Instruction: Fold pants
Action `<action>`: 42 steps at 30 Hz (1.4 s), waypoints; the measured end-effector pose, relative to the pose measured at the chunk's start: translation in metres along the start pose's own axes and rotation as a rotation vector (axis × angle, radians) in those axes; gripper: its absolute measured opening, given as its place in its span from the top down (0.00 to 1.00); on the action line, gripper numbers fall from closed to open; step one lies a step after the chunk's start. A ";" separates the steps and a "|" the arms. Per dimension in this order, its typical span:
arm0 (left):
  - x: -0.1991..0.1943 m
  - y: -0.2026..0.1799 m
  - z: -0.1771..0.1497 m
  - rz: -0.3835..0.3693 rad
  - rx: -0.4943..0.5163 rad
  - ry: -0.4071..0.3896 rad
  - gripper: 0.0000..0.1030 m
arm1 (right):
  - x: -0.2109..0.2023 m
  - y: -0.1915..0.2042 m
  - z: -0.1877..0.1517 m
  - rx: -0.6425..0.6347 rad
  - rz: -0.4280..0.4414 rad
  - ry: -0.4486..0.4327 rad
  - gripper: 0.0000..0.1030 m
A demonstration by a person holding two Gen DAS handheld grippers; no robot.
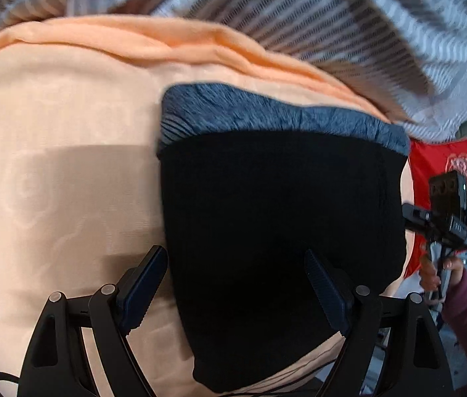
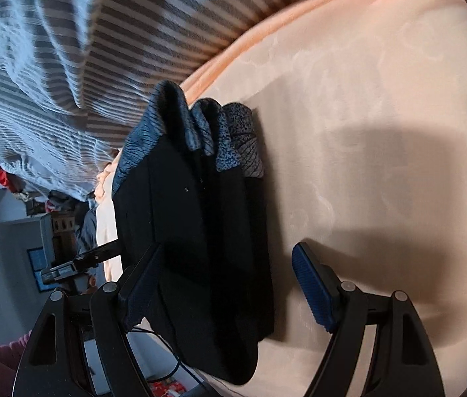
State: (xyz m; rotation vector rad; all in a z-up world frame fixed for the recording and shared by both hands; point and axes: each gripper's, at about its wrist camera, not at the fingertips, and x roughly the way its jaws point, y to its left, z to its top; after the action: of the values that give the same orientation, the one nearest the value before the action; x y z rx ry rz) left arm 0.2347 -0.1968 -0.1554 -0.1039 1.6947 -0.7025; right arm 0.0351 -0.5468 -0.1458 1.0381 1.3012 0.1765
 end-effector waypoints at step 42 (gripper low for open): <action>-0.011 -0.085 -0.111 0.183 -0.044 -0.095 0.45 | -0.029 0.020 -0.096 0.037 -0.019 0.001 0.53</action>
State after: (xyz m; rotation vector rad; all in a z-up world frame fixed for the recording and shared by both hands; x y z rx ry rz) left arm 0.1100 -0.2175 -0.0946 -0.0122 1.6059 -0.5161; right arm -0.0472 -0.5032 -0.1022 1.0565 1.3189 0.1390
